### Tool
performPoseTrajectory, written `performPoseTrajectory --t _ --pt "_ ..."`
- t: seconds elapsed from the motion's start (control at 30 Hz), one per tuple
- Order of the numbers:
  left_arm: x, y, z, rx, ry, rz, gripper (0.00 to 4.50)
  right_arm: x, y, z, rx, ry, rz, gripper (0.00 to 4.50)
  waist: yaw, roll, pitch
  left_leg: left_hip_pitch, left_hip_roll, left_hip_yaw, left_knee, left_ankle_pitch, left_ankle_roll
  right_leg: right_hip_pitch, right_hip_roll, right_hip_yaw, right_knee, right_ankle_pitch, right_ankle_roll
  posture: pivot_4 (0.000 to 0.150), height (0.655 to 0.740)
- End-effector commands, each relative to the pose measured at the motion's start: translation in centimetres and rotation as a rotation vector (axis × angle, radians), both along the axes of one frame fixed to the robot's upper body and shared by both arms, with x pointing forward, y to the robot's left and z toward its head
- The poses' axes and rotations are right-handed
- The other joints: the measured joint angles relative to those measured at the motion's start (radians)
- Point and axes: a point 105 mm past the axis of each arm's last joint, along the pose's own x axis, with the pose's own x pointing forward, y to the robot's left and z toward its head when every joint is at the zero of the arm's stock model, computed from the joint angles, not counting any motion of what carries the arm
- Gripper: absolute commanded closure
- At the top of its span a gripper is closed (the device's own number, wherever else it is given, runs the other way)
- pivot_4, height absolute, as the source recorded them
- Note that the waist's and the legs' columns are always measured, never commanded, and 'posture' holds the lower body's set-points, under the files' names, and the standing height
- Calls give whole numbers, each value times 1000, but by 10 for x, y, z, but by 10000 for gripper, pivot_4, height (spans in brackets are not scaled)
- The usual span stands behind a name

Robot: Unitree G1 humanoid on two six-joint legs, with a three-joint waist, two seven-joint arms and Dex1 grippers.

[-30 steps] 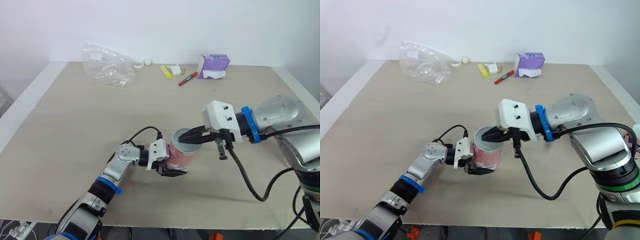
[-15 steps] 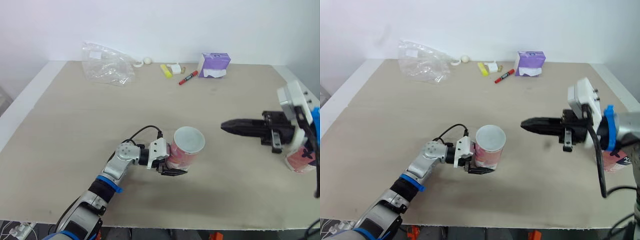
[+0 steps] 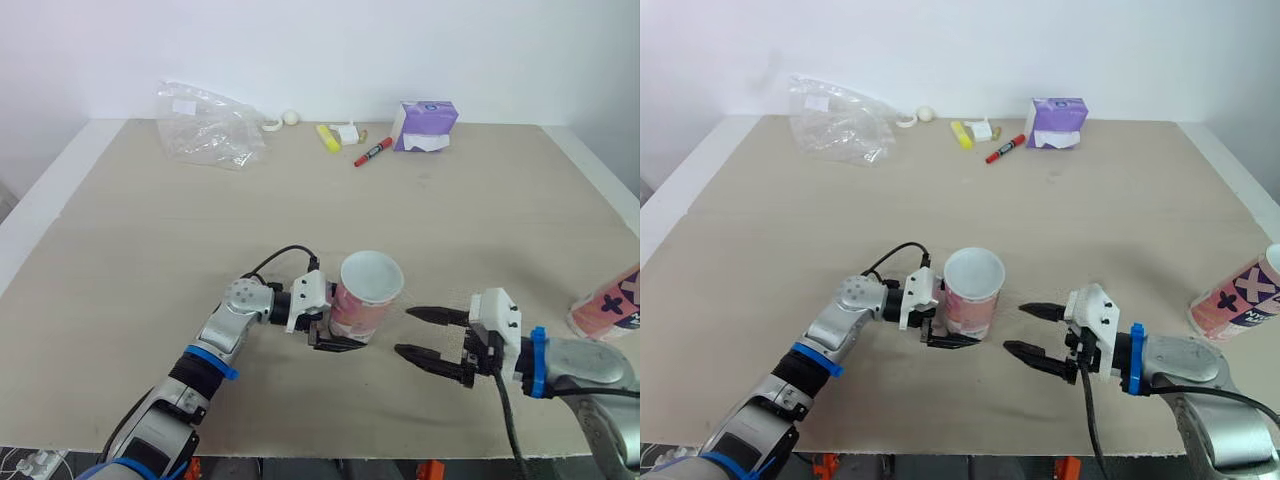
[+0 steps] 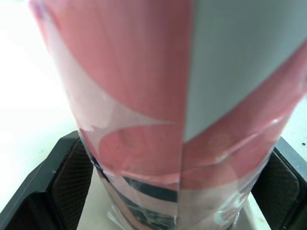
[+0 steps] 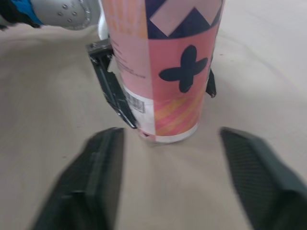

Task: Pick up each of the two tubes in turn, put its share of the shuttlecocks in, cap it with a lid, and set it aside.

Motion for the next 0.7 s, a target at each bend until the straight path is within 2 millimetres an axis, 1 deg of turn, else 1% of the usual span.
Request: performPoseTrajectory --t 0.03,0.2,0.33,0.43,0.57,0.7 --pt "-1 7 18 -36 -66 -11 0 1 6 -4 17 -29 8 93 0 0 0 0 0 0 0 0 0 0 0 0 0 0 0 1500 7400" --pt "-7 23 24 -23 -72 -12 0 4 14 -10 59 -41 10 93 0 0 0 0 0 0 0 0 0 0 0 0 0 0 0 1500 7400" --pt "-12 39 25 2 -68 -4 0 13 23 -14 105 -45 -19 93 0 -1 0 0 0 0 0 0 0 0 0 0 0 0 0 1500 7400" --pt "-13 52 33 -28 -40 39 0 20 32 -13 131 -71 -17 93 -3 -1 1 0 1 0 0 0 0 0 0 0 0 0 0 1500 7400" --pt "-17 61 38 -43 -10 72 0 25 39 -19 135 -90 -4 93 2 -1 1 0 2 0 -1 0 0 0 1 -1 0 0 -1 1500 7400" --pt "-22 71 41 -44 6 107 0 29 48 -19 167 -97 8 93 3 -1 1 0 2 0 -1 0 -1 0 1 -1 0 -1 -1 1500 7400"
